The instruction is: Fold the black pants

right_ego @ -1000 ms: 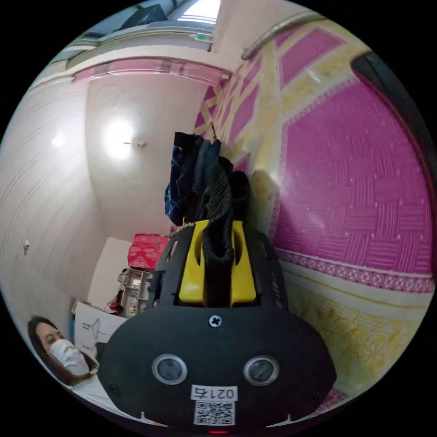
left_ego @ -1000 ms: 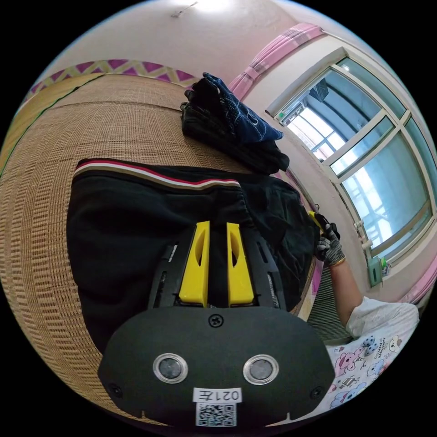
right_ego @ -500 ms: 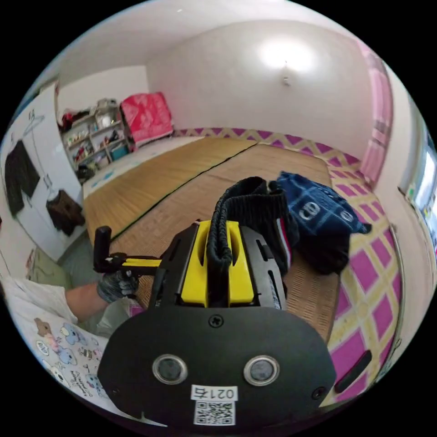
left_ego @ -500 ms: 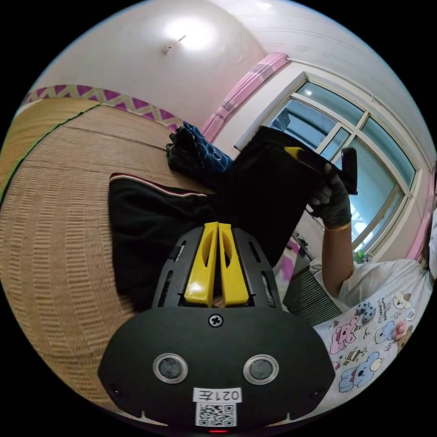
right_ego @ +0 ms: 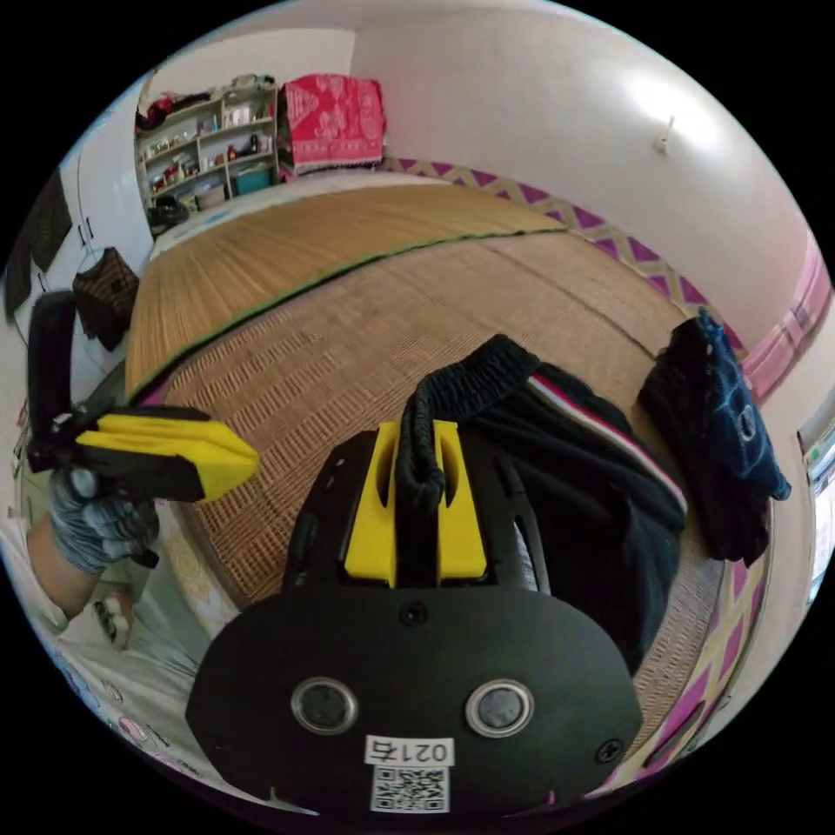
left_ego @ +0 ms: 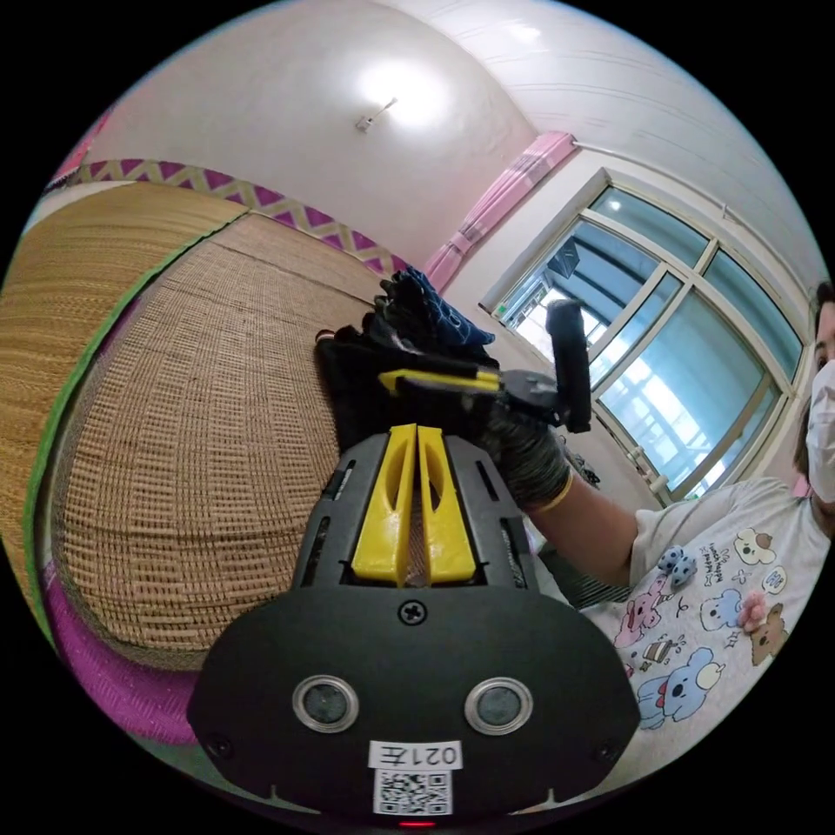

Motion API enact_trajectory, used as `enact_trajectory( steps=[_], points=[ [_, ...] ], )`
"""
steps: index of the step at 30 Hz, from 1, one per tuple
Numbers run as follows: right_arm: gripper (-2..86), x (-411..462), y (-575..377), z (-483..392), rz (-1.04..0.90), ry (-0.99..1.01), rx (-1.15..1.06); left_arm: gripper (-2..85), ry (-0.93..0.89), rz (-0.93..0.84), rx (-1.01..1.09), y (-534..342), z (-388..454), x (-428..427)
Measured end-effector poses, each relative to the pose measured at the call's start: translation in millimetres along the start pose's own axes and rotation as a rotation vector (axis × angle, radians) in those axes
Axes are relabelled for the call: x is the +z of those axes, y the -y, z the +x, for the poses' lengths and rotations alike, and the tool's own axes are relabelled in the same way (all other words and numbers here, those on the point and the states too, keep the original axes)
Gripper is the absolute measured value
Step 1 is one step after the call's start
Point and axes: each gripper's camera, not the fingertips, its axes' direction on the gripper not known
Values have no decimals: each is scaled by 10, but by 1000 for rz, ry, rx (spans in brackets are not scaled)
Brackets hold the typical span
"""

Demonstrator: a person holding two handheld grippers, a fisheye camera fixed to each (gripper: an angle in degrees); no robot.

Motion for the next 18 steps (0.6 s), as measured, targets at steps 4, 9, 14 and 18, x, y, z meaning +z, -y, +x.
enact_trajectory(
  steps=[4, 9, 14, 18],
  points=[
    [112, -219, -293, 396, 61, 364, 93, -6, -14, -4, 1, 231, 54, -25],
    [102, -679, -1002, 1154, 100, 411, 153, 11, -14, -55, 61, 589, 220, 4],
    [73, -489, -1710, 1386, -72, 153, 135, 30, 86, -200, 75, 902, 242, 292],
    [67, -423, -2062, 1495, 14, 143, 154, 0, 108, -301, -46, 919, -90, 380]
  ],
)
